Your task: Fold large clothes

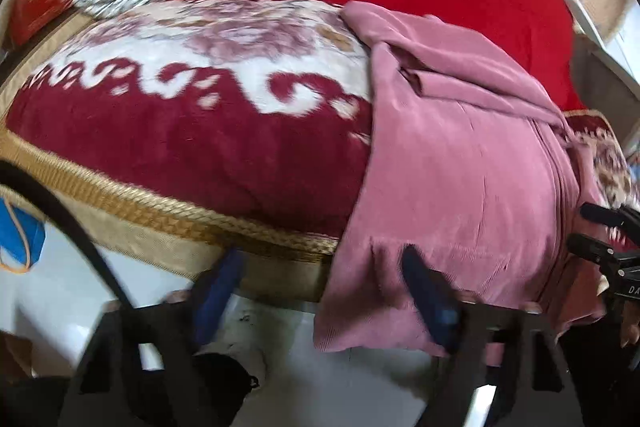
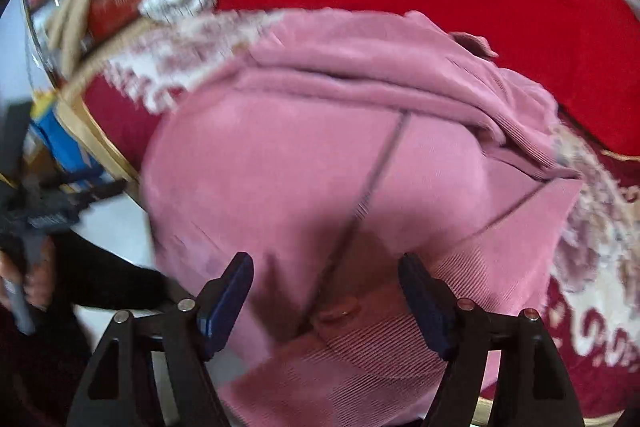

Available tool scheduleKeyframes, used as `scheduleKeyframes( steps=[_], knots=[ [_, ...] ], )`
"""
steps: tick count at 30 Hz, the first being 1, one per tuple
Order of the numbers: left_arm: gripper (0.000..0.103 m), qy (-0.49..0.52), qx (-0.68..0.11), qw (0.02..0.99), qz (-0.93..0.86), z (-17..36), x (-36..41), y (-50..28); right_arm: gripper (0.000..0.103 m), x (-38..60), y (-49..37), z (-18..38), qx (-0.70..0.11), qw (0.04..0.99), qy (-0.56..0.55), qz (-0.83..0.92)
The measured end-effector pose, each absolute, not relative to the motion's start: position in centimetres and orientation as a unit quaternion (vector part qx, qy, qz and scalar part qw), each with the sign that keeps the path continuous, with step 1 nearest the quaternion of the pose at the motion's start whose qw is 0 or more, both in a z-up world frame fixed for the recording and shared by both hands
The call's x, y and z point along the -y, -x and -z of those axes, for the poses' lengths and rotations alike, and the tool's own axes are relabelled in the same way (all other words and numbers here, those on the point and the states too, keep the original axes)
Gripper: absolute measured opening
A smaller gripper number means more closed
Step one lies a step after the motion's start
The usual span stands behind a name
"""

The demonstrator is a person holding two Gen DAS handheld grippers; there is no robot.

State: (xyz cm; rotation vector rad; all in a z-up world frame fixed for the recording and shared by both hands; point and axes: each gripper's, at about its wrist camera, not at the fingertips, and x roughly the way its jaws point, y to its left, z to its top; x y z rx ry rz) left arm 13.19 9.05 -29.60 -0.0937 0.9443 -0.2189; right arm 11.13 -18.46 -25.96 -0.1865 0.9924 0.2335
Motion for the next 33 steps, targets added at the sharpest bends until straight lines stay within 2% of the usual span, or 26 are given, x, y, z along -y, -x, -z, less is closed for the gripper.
scheduleKeyframes(
  steps=[2,5,7,8,9,11,13,15,24,25,26,27,28,29,30,33],
  knots=[
    [0.045,0.028,-0.46,0.88,0.112,30.1,-8.3,-13.8,0.077,20.0,-10.0,26.3,-0.48,0.866,0.118,-0.079],
    [0.042,0.04,-0.475,0.869,0.129,30.8,-8.1,-14.0,0.077,25.3,-8.1,26.9,-0.503,0.856,0.12,-0.01],
    [0.049,0.04,-0.482,0.863,0.146,30.9,-7.6,-14.0,0.077,30.2,-6.3,26.7,-0.52,0.851,0.07,0.03],
    [0.067,0.037,-0.488,0.858,0.153,31.0,-7.2,-14.0,0.077,32.0,-5.5,26.5,-0.519,0.851,0.06,0.06],
    [0.081,0.035,-0.492,0.856,0.153,31.1,-7.0,-13.9,0.08,33.7,-4.8,26.2,-0.514,0.852,0.048,0.087],
    [0.082,0.033,-0.487,0.86,0.149,31.0,-7.0,-13.6,0.08,37.3,-3.4,25.4,-0.494,0.864,-0.032,0.091],
    [0.082,0.038,-0.488,0.86,0.145,31.1,-7.3,-13.5,0.085,39.7,-2.8,25.1,-0.477,0.867,-0.131,0.063],
    [0.083,0.056,-0.492,0.857,0.141,31.4,-8.0,-13.4,0.086,40.7,-3.1,25.8,-0.474,0.859,-0.19,0.035],
    [0.083,0.056,-0.542,0.812,0.211,34.8,-6.9,-14.9,0.086,36.0,-5.2,32.4,-0.562,0.793,-0.226,-0.071],
    [0.08,0.058,-0.541,0.81,0.217,34.8,-6.9,-15.3,0.08,35.1,-5.4,32.9,-0.571,0.787,-0.22,-0.082],
    [0.062,0.062,-0.541,0.809,0.223,34.8,-6.9,-15.5,0.072,34.1,-5.6,33.3,-0.576,0.786,-0.206,-0.09],
    [0.034,0.068,-0.543,0.806,0.229,34.9,-7.0,-15.7,0.049,33.4,-5.7,33.4,-0.577,0.789,-0.19,-0.09],
    [0.021,0.078,-0.547,0.802,0.228,35.1,-7.3,-15.5,0.027,32.8,-5.9,33.4,-0.58,0.791,-0.172,-0.086],
    [0.006,0.085,-0.547,0.801,0.225,35.1,-7.7,-15.6,0.026,32.4,-5.9,33.3,-0.584,0.79,-0.165,-0.086],
    [0.006,0.097,-0.547,0.8,0.228,35.1,-8.1,-15.5,0.023,32.1,-5.8,32.9,-0.582,0.792,-0.162,-0.091],
    [0.006,0.108,-0.546,0.797,0.235,35.0,-8.6,-15.3,0.022,31.5,-5.2,32.0,-0.576,0.797,-0.148,-0.104]
  ],
)
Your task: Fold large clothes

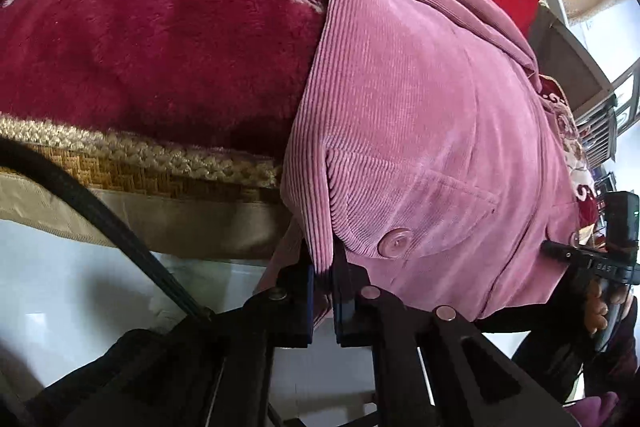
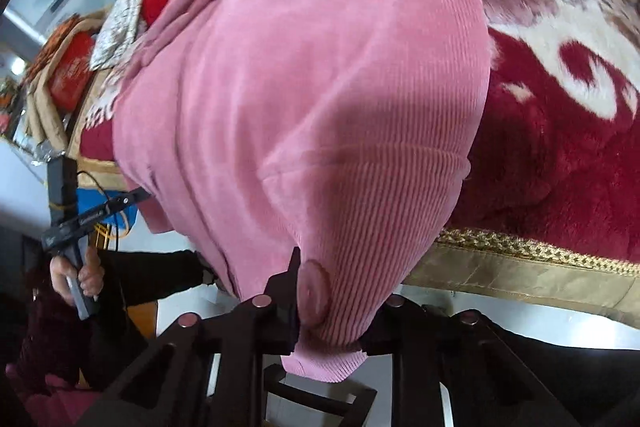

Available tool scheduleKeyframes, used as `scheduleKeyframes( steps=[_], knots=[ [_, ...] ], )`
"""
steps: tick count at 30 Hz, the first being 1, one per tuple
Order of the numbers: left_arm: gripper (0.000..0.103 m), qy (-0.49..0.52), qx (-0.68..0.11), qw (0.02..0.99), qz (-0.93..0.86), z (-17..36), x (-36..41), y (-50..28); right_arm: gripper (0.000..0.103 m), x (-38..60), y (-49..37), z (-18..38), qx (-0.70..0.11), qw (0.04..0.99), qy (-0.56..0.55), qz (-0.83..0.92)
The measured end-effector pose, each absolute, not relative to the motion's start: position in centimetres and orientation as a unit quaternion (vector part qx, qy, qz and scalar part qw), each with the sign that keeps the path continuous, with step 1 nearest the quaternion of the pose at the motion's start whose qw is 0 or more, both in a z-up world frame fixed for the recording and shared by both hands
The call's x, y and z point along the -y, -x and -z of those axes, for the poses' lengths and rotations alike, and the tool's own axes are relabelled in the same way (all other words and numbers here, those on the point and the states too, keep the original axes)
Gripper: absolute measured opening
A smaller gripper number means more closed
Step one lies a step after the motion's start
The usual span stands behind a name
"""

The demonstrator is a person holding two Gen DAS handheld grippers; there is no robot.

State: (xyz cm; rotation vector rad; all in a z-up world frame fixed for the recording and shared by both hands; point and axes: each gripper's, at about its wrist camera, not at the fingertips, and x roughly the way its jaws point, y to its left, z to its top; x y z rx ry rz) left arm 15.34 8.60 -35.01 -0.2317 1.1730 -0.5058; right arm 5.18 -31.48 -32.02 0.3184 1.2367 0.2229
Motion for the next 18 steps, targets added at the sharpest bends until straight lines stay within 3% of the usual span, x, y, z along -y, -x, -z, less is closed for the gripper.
scheduleKeyframes(
  steps=[1,2,3,5,6,8,9,10,11,13,18],
  knots=[
    [0.007,0.105,-0.549,0.797,0.229,35.1,-8.6,-15.5,0.026,31.7,-5.4,32.3,-0.578,0.796,-0.148,-0.103],
    [0.019,0.103,-0.552,0.798,0.219,35.4,-8.7,-16.0,0.027,31.8,-5.2,32.5,-0.584,0.792,-0.149,-0.096],
    [0.051,0.101,-0.56,0.795,0.208,35.7,-8.6,-16.1,0.033,32.0,-5.5,32.9,-0.589,0.788,-0.154,-0.089],
    [0.082,0.096,-0.584,0.787,0.173,37.0,-8.9,-16.4,0.067,32.2,-6.0,34.0,-0.599,0.776,-0.179,-0.083],
    [0.082,0.095,-0.589,0.785,0.166,37.4,-8.9,-16.6,0.082,32.2,-6.2,34.5,-0.601,0.771,-0.189,-0.088],
    [0.079,0.101,-0.598,0.777,0.17,37.9,-9.0,-17.0,0.075,31.2,-6.5,34.8,-0.593,0.779,-0.176,-0.097],
    [0.06,0.108,-0.594,0.777,0.178,37.8,-9.1,-17.1,0.047,30.7,-6.5,34.7,-0.589,0.787,-0.158,-0.098],
    [0.041,0.109,-0.593,0.777,0.184,37.8,-9.1,-17.2,0.025,30.1,-6.5,34.5,-0.589,0.79,-0.142,-0.095],
    [0.008,0.104,-0.598,0.771,0.194,37.8,-8.8,-17.2,0.024,29.8,-6.6,34.2,-0.591,0.789,-0.141,-0.096],
    [0.005,0.099,-0.596,0.77,0.204,37.2,-8.3,-16.8,0.014,29.3,-6.6,33.0,-0.596,0.785,-0.136,-0.102],
    [0.004,0.191,-0.526,0.77,0.307,30.7,-9.0,-15.8,0.012,29.1,-5.8,25.5,-0.536,0.814,-0.143,-0.172]
  ],
)
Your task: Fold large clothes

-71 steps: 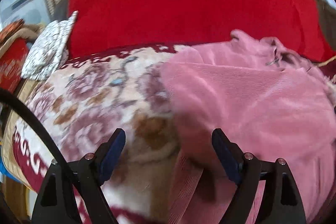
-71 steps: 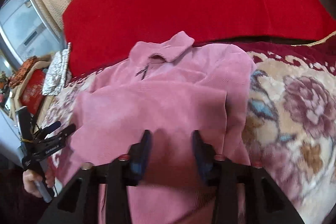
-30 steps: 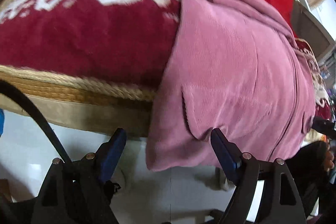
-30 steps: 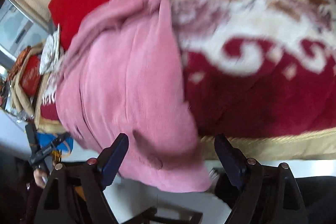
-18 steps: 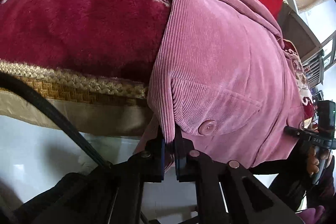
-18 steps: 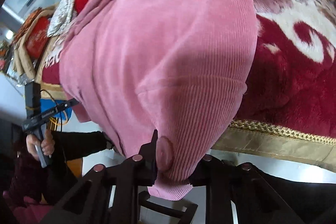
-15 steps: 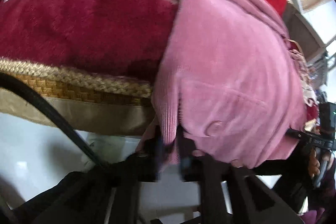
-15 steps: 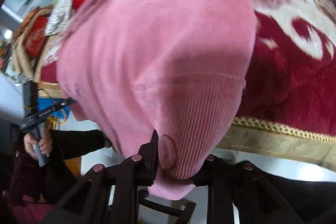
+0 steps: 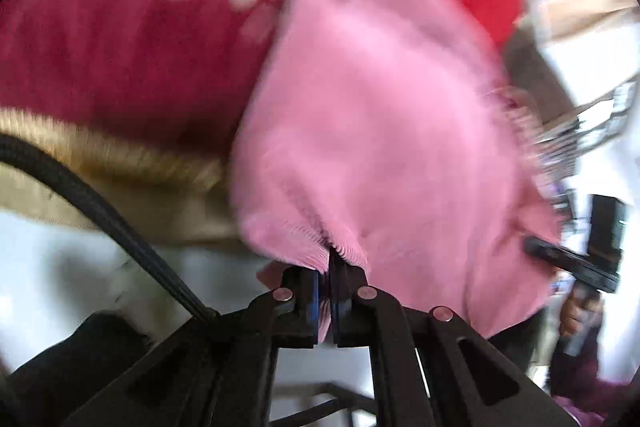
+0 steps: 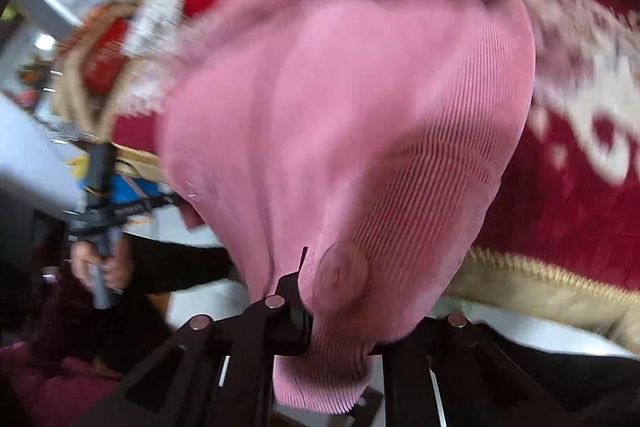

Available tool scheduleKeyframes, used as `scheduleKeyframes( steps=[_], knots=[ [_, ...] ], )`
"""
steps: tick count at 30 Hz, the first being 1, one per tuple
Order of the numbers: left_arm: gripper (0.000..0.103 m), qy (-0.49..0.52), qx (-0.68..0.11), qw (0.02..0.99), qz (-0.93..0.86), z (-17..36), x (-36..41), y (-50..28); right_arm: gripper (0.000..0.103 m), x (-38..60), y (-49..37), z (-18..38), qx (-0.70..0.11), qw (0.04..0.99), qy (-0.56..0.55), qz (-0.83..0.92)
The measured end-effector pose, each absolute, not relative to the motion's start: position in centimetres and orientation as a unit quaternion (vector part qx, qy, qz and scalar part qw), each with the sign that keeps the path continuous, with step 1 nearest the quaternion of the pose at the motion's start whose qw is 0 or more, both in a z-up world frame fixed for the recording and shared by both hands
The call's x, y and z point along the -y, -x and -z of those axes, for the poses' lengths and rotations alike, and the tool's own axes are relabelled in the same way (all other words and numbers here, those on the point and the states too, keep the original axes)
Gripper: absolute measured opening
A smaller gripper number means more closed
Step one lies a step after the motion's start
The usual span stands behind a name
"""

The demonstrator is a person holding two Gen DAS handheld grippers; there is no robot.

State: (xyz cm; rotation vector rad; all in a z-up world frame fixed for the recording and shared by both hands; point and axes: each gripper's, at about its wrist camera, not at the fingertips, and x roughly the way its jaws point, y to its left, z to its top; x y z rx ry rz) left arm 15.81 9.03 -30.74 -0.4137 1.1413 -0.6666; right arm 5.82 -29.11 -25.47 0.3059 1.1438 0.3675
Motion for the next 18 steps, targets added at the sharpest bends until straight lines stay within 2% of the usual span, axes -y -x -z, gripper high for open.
scheduleKeyframes(
  steps=[4,9,13,18],
  knots=[
    [0.004,0.235,-0.464,0.783,0.341,24.5,-10.0,-18.2,0.012,31.7,-7.6,20.2,-0.463,0.844,-0.183,-0.202],
    [0.004,0.281,-0.386,0.817,0.324,18.4,-11.0,-26.3,0.011,34.9,-13.8,17.1,-0.373,0.878,-0.242,-0.179],
    [0.004,0.286,-0.35,0.844,0.288,16.9,-9.9,-35.2,0.012,38.7,-22.3,17.1,-0.332,0.875,-0.325,-0.136],
    [0.004,0.288,-0.379,0.853,0.215,21.8,-6.3,-44.8,0.014,42.3,-32.8,22.4,-0.325,0.84,-0.424,-0.096]
  ],
)
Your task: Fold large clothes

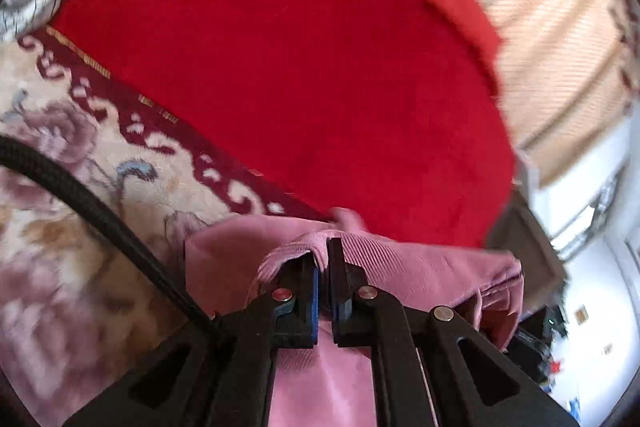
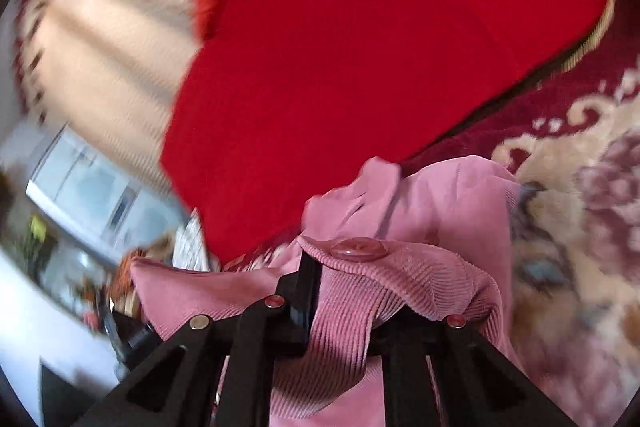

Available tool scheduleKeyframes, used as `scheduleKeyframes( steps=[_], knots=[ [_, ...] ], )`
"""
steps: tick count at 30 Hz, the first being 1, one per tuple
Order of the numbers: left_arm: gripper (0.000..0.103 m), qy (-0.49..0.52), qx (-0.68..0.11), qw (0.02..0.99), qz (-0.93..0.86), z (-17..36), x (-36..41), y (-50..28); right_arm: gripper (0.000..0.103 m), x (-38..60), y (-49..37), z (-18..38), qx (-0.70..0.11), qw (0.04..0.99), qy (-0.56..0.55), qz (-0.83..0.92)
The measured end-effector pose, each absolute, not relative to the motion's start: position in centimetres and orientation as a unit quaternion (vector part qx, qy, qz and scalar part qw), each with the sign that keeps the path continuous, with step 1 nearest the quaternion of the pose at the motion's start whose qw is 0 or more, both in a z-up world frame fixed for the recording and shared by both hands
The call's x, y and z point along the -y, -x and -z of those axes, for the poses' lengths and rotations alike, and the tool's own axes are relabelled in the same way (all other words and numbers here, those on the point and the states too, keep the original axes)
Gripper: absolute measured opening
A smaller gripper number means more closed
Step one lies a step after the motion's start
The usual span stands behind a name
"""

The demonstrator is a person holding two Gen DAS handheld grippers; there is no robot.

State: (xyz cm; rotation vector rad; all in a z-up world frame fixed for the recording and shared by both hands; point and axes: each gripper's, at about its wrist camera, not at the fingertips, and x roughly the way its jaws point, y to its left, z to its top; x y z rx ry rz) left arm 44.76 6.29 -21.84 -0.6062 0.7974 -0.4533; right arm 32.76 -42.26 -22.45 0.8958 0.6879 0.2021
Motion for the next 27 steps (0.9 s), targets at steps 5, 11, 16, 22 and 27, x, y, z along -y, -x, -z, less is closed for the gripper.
scheduleKeyframes(
  steps=[5,11,16,22,27],
  knots=[
    [0.005,0.353,-0.45,0.802,0.175,27.1,-5.8,-49.0,0.014,44.6,-38.4,29.8,-0.359,0.768,-0.521,-0.1],
    [0.02,0.383,-0.423,0.803,0.171,25.1,-6.5,-47.4,0.028,46.9,-38.1,28.3,-0.316,0.725,-0.589,-0.164],
    [0.066,0.288,-0.311,0.902,0.083,19.6,-5.8,-41.9,0.083,48.5,-34.8,25.2,-0.246,0.742,-0.607,-0.144],
    [0.082,0.215,-0.311,0.919,0.111,18.2,-3.2,-39.3,0.085,47.1,-31.9,18.8,-0.234,0.839,-0.479,-0.112],
    [0.082,0.11,-0.417,0.899,0.074,22.0,0.3,-40.4,0.079,41.0,-35.2,21.7,-0.401,0.843,-0.353,-0.065]
  ],
)
